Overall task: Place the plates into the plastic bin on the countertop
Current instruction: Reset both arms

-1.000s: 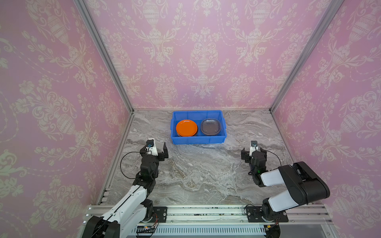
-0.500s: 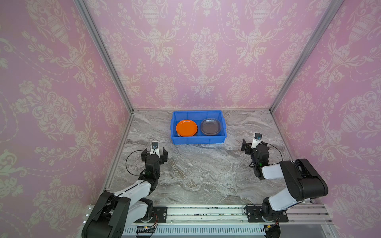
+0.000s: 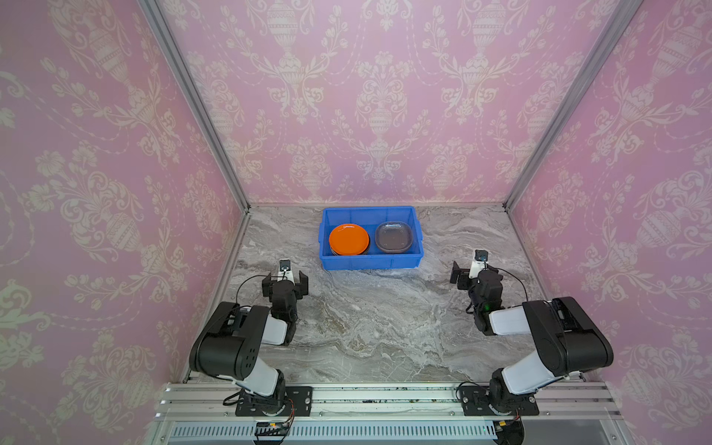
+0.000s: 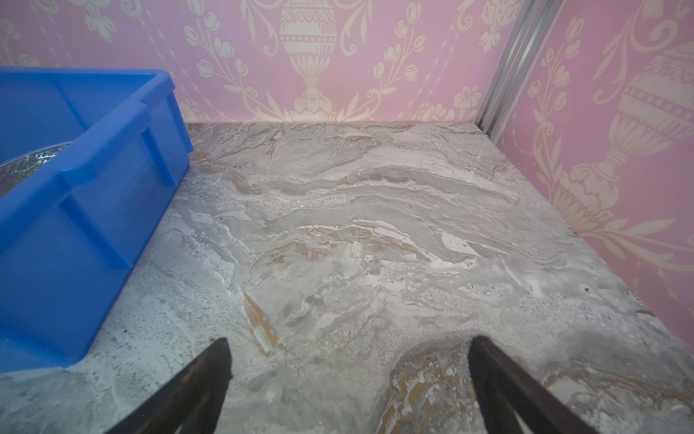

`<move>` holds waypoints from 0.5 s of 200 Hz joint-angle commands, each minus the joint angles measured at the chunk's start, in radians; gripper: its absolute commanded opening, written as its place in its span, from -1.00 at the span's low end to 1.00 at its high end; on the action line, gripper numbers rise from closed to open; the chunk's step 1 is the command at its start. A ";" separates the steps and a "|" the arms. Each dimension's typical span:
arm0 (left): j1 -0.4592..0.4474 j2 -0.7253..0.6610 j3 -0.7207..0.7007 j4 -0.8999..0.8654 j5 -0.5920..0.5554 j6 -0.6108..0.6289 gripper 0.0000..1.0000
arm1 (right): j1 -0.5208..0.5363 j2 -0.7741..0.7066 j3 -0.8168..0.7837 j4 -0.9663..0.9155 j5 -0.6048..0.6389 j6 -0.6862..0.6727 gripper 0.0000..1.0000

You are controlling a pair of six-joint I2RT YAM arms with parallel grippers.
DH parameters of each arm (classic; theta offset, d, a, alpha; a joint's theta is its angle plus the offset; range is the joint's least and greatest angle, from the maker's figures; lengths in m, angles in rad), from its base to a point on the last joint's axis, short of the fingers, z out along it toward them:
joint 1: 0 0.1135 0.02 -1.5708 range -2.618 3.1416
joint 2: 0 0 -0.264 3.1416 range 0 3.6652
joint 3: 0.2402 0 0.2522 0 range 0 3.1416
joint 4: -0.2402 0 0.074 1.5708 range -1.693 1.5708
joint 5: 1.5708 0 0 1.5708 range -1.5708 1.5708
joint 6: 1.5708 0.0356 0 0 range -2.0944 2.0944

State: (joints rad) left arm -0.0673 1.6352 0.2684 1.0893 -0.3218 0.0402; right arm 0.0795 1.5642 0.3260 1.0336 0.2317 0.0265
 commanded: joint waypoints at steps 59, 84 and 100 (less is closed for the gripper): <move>0.056 0.004 0.075 -0.043 0.063 -0.062 0.99 | -0.001 -0.015 0.005 -0.017 -0.014 0.006 1.00; 0.055 0.006 0.073 -0.038 0.063 -0.060 0.99 | -0.002 -0.015 0.010 -0.027 -0.020 0.006 1.00; 0.056 0.006 0.072 -0.038 0.064 -0.060 0.99 | -0.015 -0.016 0.018 -0.047 -0.048 0.013 1.00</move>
State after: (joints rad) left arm -0.0158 1.6390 0.3252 1.0592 -0.2741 0.0013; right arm 0.0788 1.5642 0.3256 1.0088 0.2211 0.0269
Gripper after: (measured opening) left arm 0.993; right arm 0.998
